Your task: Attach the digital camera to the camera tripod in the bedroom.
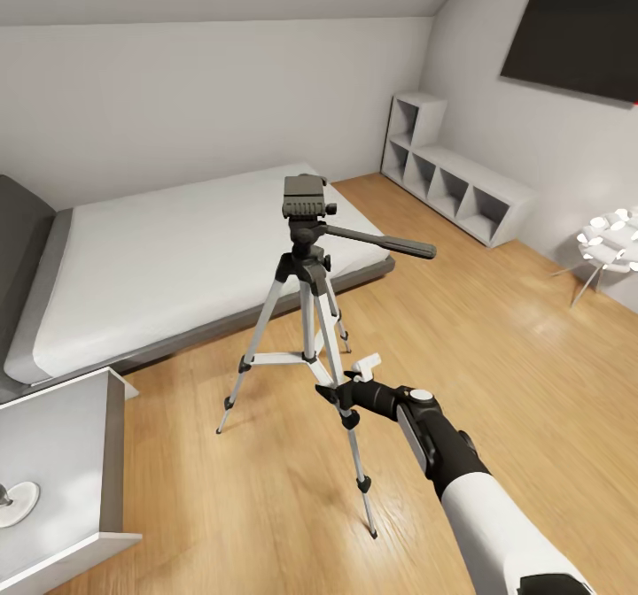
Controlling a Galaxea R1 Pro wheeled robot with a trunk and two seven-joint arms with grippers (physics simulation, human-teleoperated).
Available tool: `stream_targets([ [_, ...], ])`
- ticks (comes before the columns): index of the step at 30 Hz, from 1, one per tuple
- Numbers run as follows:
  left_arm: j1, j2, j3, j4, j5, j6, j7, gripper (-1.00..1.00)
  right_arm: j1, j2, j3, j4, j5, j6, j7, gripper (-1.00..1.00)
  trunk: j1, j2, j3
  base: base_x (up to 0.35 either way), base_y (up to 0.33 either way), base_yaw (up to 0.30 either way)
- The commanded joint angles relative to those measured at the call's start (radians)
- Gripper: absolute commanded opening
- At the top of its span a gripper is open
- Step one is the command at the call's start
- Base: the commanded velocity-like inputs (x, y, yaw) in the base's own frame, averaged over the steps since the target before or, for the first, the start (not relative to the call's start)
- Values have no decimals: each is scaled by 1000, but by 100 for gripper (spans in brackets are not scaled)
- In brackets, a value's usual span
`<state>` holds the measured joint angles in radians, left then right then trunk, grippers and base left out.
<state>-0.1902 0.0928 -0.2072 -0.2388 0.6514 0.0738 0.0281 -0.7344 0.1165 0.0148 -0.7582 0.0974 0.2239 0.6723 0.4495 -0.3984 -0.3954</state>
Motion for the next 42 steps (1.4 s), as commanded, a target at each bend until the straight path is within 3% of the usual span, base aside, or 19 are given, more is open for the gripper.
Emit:
stream_targets([
  [1,0,1,-8,-2,7,4,3,-100,0,1,-2,-2,10,3,5,100,1,-2,-2,0,0,0],
  [9,0,1,-8,-2,7,4,3,-100,0,5,-3,0,10,-2,2,100,1,-2,-2,0,0,0],
  [10,0,1,-8,-2,7,4,3,-100,0,5,-2,0,9,-6,-2,-100,1,-2,-2,0,0,0],
  [22,0,1,-8,-2,7,4,3,-100,0,5,-2,0,9,-24,-67,-100,1,-2,-2,0,0,0],
  [42,0,2,-8,-2,9,4,3,-100,0,0,-3,12,9,-72,-120,-100,1,-2,-2,0,0,0],
])
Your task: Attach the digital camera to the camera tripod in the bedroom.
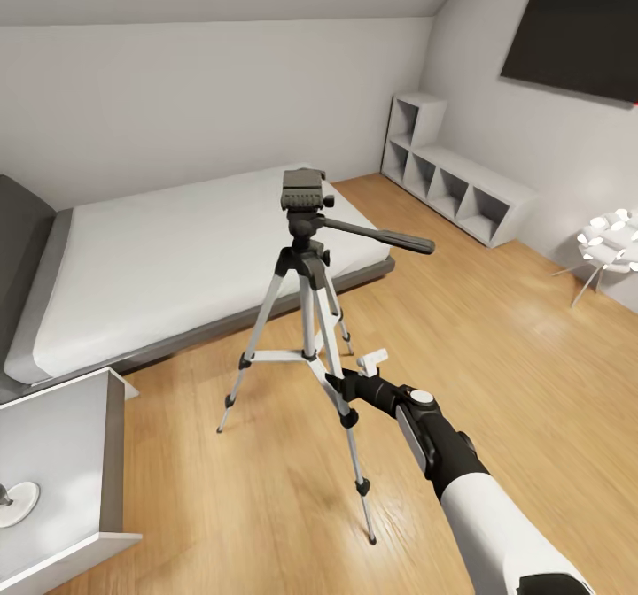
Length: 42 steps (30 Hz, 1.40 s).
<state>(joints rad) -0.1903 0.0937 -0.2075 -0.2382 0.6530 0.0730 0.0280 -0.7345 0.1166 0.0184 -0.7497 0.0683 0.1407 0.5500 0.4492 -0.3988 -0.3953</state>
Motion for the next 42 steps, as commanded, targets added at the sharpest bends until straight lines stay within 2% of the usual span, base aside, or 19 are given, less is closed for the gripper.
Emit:
stream_targets([
  [1,0,1,-7,-3,7,4,3,-100,0,0,-6,5,39,11,2,-100,1,-1,-2,0,0,0],
  [8,0,5,-5,-28,14,-4,2,-100,0,-1,-5,7,42,10,-4,-100,1,-1,-2,0,0,0],
  [11,0,10,-6,-103,12,4,2,-100,0,-2,-6,7,41,10,-4,-100,1,-1,-2,0,0,0],
  [13,0,18,-6,-195,10,27,2,-100,0,-3,-6,7,40,10,-4,-100,1,-1,-2,0,0,0],
  [14,0,32,-5,-302,7,87,3,-100,0,-3,-6,8,39,10,-4,-100,1,-1,-2,0,0,0],
  [16,0,46,-5,-383,6,150,4,-100,0,-4,-6,10,38,10,-5,-100,1,-1,-2,0,0,0],
  [17,0,61,-4,-472,5,223,5,-100,0,-4,-6,13,38,10,-5,-100,1,-1,-2,0,0,0],
  [20,0,84,-1,-612,5,332,13,-100,0,-4,-6,18,38,10,-5,-100,1,-1,-2,0,0,0],
  [22,0,103,16,-745,6,424,37,-100,0,-4,-5,23,39,10,-5,-100,1,-1,-2,0,0,0],
  [23,0,116,91,-947,10,535,105,-100,0,-5,-5,27,40,10,-4,-100,1,-1,-2,0,0,0],
  [26,-6,122,160,-1092,13,639,161,-100,0,-6,-5,29,40,10,-4,-100,1,-1,-2,0,0,0],
  [27,-11,123,170,-1111,13,662,167,-100,0,-6,-5,29,40,10,-4,-100,1,-1,-2,0,0,0],
  [28,-29,125,187,-1140,13,708,177,-100,0,-7,-5,29,39,10,-4,-100,1,-1,-2,0,0,0],
  [31,-75,128,208,-1166,11,768,188,-100,0,-8,-5,29,40,10,-3,-100,1,-1,-2,0,0,0],
  [34,-153,130,239,-1180,6,835,207,-100,0,-9,-5,29,40,10,-3,-100,1,-1,-2,0,0,0],
  [37,-248,132,271,-1186,4,897,240,-100,0,-9,-5,29,40,10,-2,-100,1,-1,-2,0,0,0],
  [38,-305,133,283,-1186,4,921,262,-100,0,-9,-5,29,41,10,-2,-100,1,-1,-2,0,0,0],
  [41,-396,134,293,-1182,7,942,297,-100,1,-9,-5,29,41,10,-2,-100,1,-1,-2,0,0,0],
  [42,-456,133,297,-1179,9,951,319,-100,0,-10,-5,29,41,10,-2,-100,1,-1,-2,0,0,0],
])
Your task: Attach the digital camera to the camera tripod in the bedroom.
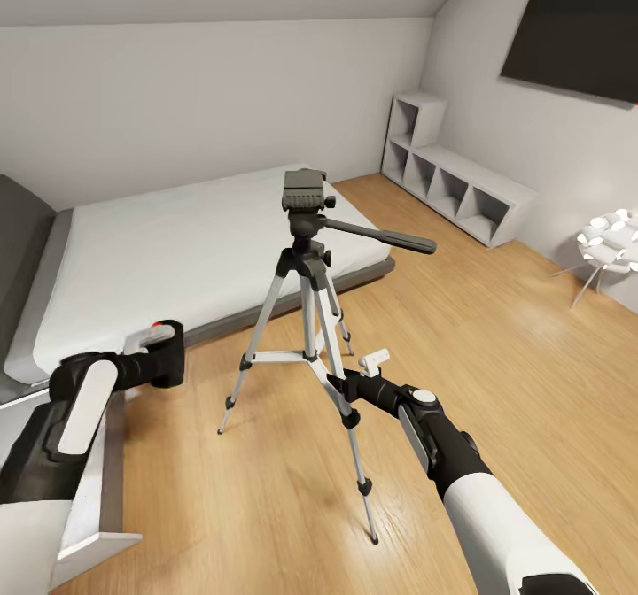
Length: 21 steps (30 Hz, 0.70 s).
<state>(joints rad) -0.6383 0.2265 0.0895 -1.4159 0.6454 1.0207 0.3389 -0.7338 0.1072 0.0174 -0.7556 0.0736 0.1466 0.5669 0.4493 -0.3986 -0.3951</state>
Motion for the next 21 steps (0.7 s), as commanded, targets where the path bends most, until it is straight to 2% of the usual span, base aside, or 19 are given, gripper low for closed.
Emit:
stream_targets([
  [1,-39,0,2,1,17,7,18,-100,-1,0,-4,35,35,4,-19,-100,1,-1,-2,0,0,0],
  [2,-69,-2,3,4,18,9,26,-100,-1,-1,-4,35,35,4,-20,-100,1,-1,-2,0,0,0],
  [3,-130,-5,5,19,20,13,38,-100,-1,-1,-4,35,35,4,-20,-100,1,-1,-2,0,0,0],
  [4,-286,-12,8,110,27,17,53,-100,-1,-1,-4,36,34,5,-20,-100,1,-1,-2,0,0,0],
  [6,-347,-16,8,147,29,17,55,-100,-1,-1,-4,38,34,5,-21,-100,1,-1,-2,0,0,0],
  [7,-409,-23,8,180,30,18,56,-100,-1,-1,-4,41,34,5,-21,-100,1,-1,-2,0,0,0],
  [8,-473,-33,8,211,32,18,57,-100,-1,-1,-4,44,35,4,-21,-100,1,-1,-2,0,0,0],
  [9,-505,-40,8,228,32,18,57,-100,-1,-1,-4,45,35,4,-22,-100,1,-1,-2,0,0,0],
  [11,-633,-69,8,312,33,18,58,-100,-1,-1,-4,47,41,4,-25,-100,1,-1,-2,0,0,0],
  [13,-698,-88,8,355,33,18,58,-100,0,-1,-4,48,47,4,-27,-100,1,-1,-2,0,0,0],
  [14,-762,-112,8,397,32,17,59,-100,-1,-1,-4,48,52,4,-29,-100,1,-1,-2,0,0,0],
  [15,-793,-126,7,418,32,17,59,-100,-1,-1,-4,48,54,4,-29,-100,1,-1,-2,0,0,0],
  [16,-853,-158,7,460,30,17,61,-100,-1,-1,-4,48,58,4,-30,-100,1,-1,-2,0,0,0],
  [17,-967,-228,7,556,23,16,67,-100,-1,-1,-4,48,63,4,-30,-100,1,-1,-2,0,0,0],
  [18,-994,-243,5,582,21,16,70,-100,-1,-1,-4,48,64,4,-30,-100,1,-1,-2,0,0,0],
  [19,-1046,-271,3,631,18,15,79,-100,-1,0,-4,48,66,4,-30,-100,1,-1,-2,0,0,0],
  [21,-1089,-293,2,669,14,16,89,-100,-1,0,-4,48,67,4,-30,-100,1,-1,-2,0,0,0],
])
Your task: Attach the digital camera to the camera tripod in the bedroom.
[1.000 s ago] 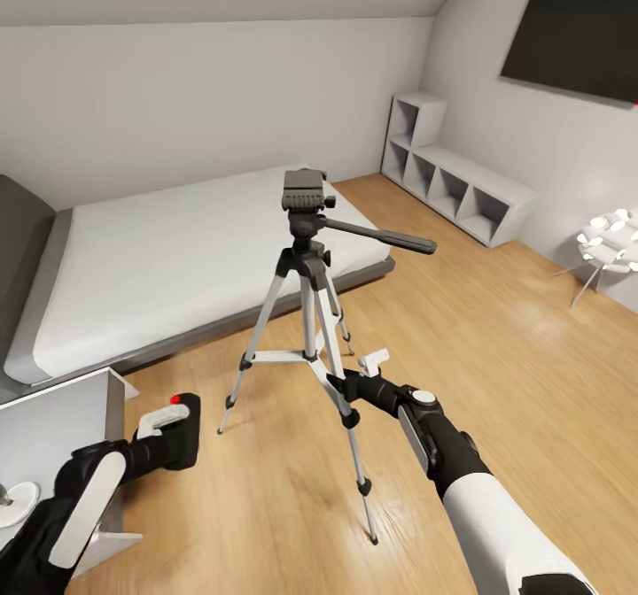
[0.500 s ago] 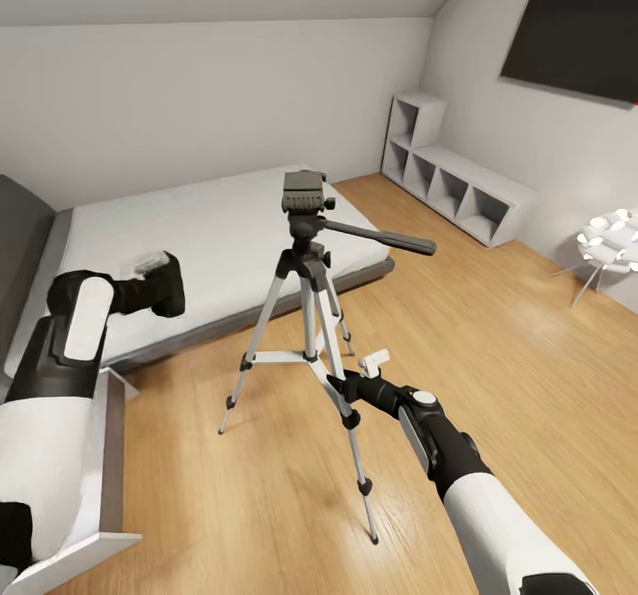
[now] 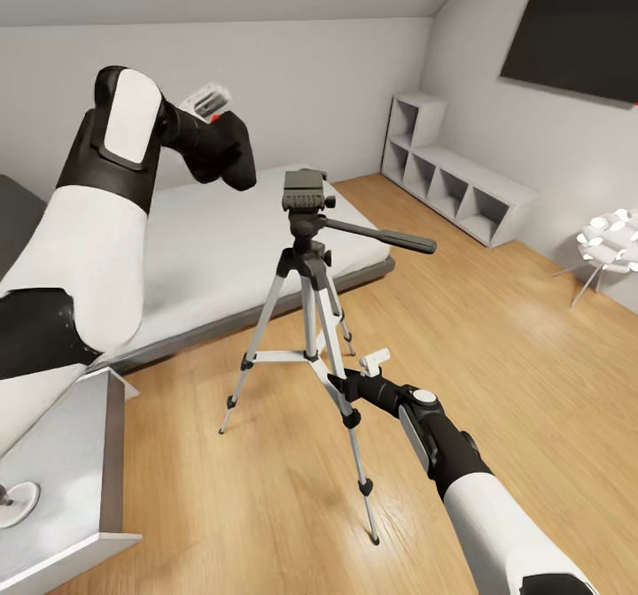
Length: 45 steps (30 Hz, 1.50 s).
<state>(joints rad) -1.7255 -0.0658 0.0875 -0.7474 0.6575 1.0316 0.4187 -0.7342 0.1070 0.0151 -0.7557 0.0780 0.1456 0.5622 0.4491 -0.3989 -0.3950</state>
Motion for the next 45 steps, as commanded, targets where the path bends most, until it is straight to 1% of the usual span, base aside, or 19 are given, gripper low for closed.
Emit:
stream_targets([
  [1,-35,-19,3,21,-1,6,20,-100,0,0,-1,48,63,5,-26,-100,1,-1,-2,0,0,0],
  [5,-75,-45,2,18,-2,11,33,-100,0,1,-1,51,64,5,-27,-100,1,-1,-2,0,0,0],
  [9,-86,-59,1,7,-1,13,37,-100,0,2,-1,52,65,5,-27,-100,1,-1,-2,0,0,0],
  [12,-91,-71,-21,1,-3,14,39,-100,0,1,-1,53,66,5,-27,-100,1,-1,-2,0,0,0],
  [13,-91,-73,-33,1,-3,14,39,-100,0,1,-1,53,66,5,-27,-100,1,-1,-2,0,0,0],
  [14,-92,-75,-62,0,-3,14,39,-100,0,1,-1,53,67,5,-27,-100,1,-1,-2,0,0,0],
  [15,-92,-75,-79,0,-4,14,39,-100,0,1,-1,53,67,5,-27,-100,1,-1,-2,0,0,0],
  [16,-93,-76,-150,-1,-7,14,40,-100,0,1,-1,53,68,6,-27,-100,1,-1,-2,0,0,0],
  [17,-94,-76,-164,-3,-9,13,41,-100,0,0,-1,53,68,6,-27,-100,1,-1,-2,0,0,0],
  [24,-94,-75,-185,-37,-10,11,41,-100,-1,0,-1,53,68,6,-27,-100,1,-1,-2,0,0,0],
  [30,-94,-76,-188,-45,-11,8,45,-100,-1,0,-1,53,68,5,-27,-100,1,-1,-2,0,0,0],
  [33,-94,-71,-186,-45,-9,4,71,-100,0,0,-1,53,68,6,-27,-100,1,-1,-2,0,0,0],
  [36,-94,-69,-186,-47,-11,2,113,-100,0,0,-1,53,68,6,-27,-100,1,-1,-2,0,0,0],
  [38,-94,-68,-189,-49,-14,0,194,-100,0,0,-1,53,68,6,-27,-100,1,-1,-2,0,0,0],
  [39,-94,-68,-191,-49,-16,0,217,-100,0,0,-1,53,68,6,-27,-100,1,-1,-2,0,0,0],
  [41,-94,-70,-194,-49,-21,-1,317,-100,0,0,-1,53,68,6,-27,-100,1,-1,-2,0,0,0],
  [42,-94,-75,-193,-47,-21,-9,405,-100,0,1,-1,53,68,5,-27,-100,1,-1,-2,0,0,0],
  [43,-94,-81,-196,-46,-23,-18,438,-100,0,2,-1,53,68,6,-27,-100,1,-1,-2,0,0,0],
  [45,-94,-87,-201,-49,-25,-25,460,-100,0,2,-1,53,68,5,-27,-100,1,-1,-2,0,0,0],
])
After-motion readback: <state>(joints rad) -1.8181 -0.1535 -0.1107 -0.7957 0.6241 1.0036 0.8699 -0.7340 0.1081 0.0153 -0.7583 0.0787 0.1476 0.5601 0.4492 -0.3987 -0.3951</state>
